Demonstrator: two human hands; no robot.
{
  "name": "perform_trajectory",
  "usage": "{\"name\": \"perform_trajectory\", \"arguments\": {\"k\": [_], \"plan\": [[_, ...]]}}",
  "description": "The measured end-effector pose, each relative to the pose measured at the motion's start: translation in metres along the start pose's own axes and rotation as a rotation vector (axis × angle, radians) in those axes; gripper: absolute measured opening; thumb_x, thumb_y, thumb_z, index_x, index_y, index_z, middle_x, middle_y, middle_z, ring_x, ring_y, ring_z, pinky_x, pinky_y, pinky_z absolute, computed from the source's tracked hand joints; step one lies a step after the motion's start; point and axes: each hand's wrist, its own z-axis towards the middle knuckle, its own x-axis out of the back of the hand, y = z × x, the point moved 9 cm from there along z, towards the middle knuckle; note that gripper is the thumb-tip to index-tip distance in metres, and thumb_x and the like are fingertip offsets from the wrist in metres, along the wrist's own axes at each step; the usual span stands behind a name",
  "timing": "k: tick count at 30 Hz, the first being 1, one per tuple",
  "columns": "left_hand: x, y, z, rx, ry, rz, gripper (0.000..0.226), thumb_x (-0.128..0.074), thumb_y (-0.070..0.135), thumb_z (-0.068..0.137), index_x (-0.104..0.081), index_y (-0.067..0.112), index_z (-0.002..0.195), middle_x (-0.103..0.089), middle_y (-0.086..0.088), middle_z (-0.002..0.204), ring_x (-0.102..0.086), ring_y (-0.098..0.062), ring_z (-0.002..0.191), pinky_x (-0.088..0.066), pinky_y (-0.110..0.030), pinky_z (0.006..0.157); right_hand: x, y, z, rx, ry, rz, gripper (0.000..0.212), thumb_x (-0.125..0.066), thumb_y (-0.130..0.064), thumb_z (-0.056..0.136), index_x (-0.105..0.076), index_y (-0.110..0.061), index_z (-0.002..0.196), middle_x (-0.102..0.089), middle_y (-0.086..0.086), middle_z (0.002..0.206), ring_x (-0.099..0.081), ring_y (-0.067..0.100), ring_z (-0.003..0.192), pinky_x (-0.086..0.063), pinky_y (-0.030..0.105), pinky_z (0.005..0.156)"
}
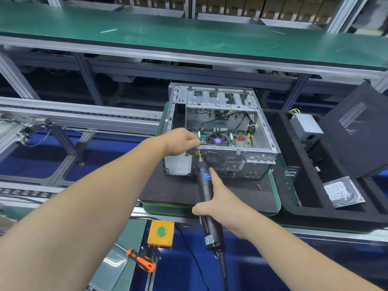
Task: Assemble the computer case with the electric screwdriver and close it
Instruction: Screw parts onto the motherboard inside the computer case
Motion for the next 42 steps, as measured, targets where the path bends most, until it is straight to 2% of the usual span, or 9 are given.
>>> {"name": "perform_trajectory", "arguments": {"k": [5,12,18,23,27,30,33,36,42], "plan": [[-0.002,0.000,0.002,-0.002,0.021,-0.013,0.047,-0.050,0.037,0.104,-0.054,0.030,0.058,-0.061,0.009,0.069,-0.063,-0.021,0.081,-0.049,-0.035,0.080,0.001,-0.002,0.001,-0.019,-0.005,-0.019,0.124,-0.074,-0.025,0.067,0.003,-0.058,0.158,-0.057,0.004,0.131,-0.065,0.023,0.090,-0.061,0.038,0.083],[-0.003,-0.002,0.004,0.006,0.059,0.008,0.044,-0.051,0.039,0.103,-0.053,0.025,0.060,-0.055,0.009,0.064,-0.050,-0.016,0.068,-0.042,-0.029,0.066,-0.002,-0.008,0.004,-0.043,0.006,-0.026,0.125,-0.071,-0.026,0.067,0.009,-0.053,0.160,-0.045,0.001,0.126,-0.054,0.027,0.106,-0.054,0.051,0.105],[-0.004,-0.004,0.004,-0.002,0.089,0.035,0.042,-0.049,0.041,0.102,-0.054,0.026,0.063,-0.059,0.004,0.067,-0.054,-0.020,0.068,-0.041,-0.031,0.062,0.006,-0.015,0.005,-0.041,0.018,-0.099,0.126,-0.069,-0.026,0.068,0.011,-0.047,0.162,-0.051,0.007,0.148,-0.064,0.024,0.107,-0.058,0.034,0.085],[-0.005,-0.006,0.003,0.009,0.094,0.048,0.035,-0.048,0.042,0.102,-0.070,0.018,0.089,-0.071,-0.005,0.090,-0.065,-0.025,0.089,-0.047,-0.030,0.071,0.012,-0.013,0.005,-0.039,0.000,-0.171,0.121,-0.068,-0.026,0.074,0.014,-0.050,0.160,-0.056,0.002,0.133,-0.062,0.006,0.057,-0.052,0.022,0.055],[-0.006,-0.005,0.000,0.016,0.073,0.070,0.038,-0.042,0.043,0.103,-0.066,0.016,0.090,-0.070,-0.006,0.090,-0.064,-0.028,0.091,-0.049,-0.034,0.076,0.017,-0.013,0.001,-0.006,0.036,-0.193,0.122,-0.078,-0.038,0.076,0.007,-0.045,0.164,-0.045,-0.005,0.149,-0.061,0.017,0.109,-0.050,0.029,0.083],[-0.007,-0.004,-0.006,0.006,0.039,0.117,0.040,-0.044,0.051,0.097,-0.070,0.024,0.109,-0.072,0.003,0.109,-0.064,-0.022,0.105,-0.050,-0.037,0.089,0.031,-0.013,-0.005,0.027,0.098,-0.215,0.102,-0.072,-0.043,0.087,-0.007,-0.040,0.166,-0.047,-0.007,0.148,-0.056,0.019,0.119,-0.045,0.034,0.096],[-0.009,0.000,-0.009,-0.018,0.052,0.224,0.052,-0.058,0.055,0.092,-0.060,0.031,0.139,-0.065,0.008,0.133,-0.059,-0.017,0.119,-0.048,-0.034,0.099,0.049,-0.014,-0.014,0.058,0.124,-0.276,0.079,-0.063,-0.037,0.094,-0.020,-0.039,0.162,-0.060,-0.004,0.128,-0.061,0.019,0.104,-0.047,0.032,0.085],[-0.009,0.004,-0.007,-0.018,0.102,0.288,0.048,-0.060,0.051,0.096,-0.059,0.030,0.139,-0.067,0.004,0.131,-0.060,-0.020,0.117,-0.049,-0.035,0.097,0.065,-0.015,-0.021,0.077,0.135,-0.310,0.063,-0.060,-0.031,0.096,-0.032,-0.037,0.151,-0.062,-0.004,0.107,-0.062,0.018,0.089,-0.047,0.031,0.074],[-0.010,0.009,-0.013,0.017,0.136,0.305,0.042,-0.059,0.046,0.099,-0.060,0.030,0.138,-0.069,0.003,0.128,-0.060,-0.025,0.119,-0.050,-0.041,0.098,0.082,-0.012,-0.022,0.091,0.112,-0.325,0.053,-0.060,-0.029,0.092,-0.038,-0.037,0.139,-0.063,0.001,0.103,-0.066,0.021,0.078,-0.058,0.039,0.073]]}}
